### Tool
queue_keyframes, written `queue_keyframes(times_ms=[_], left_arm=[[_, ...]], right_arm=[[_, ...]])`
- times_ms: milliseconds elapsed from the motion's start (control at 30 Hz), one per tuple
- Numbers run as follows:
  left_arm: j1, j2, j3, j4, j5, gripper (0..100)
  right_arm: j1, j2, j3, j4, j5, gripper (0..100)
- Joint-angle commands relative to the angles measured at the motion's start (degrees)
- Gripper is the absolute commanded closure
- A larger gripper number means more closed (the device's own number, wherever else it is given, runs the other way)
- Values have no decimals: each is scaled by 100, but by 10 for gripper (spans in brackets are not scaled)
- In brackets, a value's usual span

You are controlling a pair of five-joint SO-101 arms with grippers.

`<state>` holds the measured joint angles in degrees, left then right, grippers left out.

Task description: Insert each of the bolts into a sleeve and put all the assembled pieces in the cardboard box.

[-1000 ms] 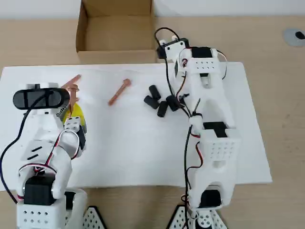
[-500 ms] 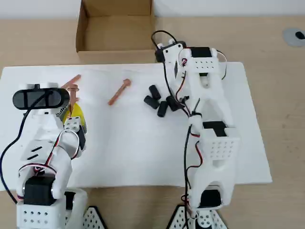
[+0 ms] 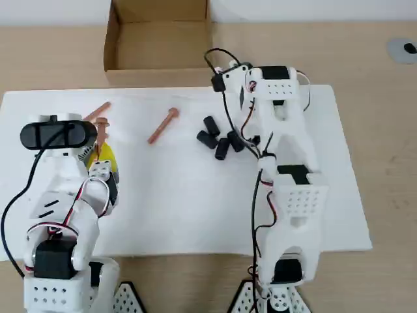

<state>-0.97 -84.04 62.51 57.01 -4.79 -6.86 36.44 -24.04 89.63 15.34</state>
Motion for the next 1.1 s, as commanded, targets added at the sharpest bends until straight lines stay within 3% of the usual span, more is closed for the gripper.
queue_keyframes(times_ms=[0,933,1067], left_arm=[[62,-75,-26,-149,-79,995],[62,-75,-26,-105,-79,995],[62,-75,-26,-105,-88,995]], right_arm=[[-4,-84,-154,26,141,821],[-127,303,-163,-308,985,821],[-119,488,-163,-387,1037,764]])
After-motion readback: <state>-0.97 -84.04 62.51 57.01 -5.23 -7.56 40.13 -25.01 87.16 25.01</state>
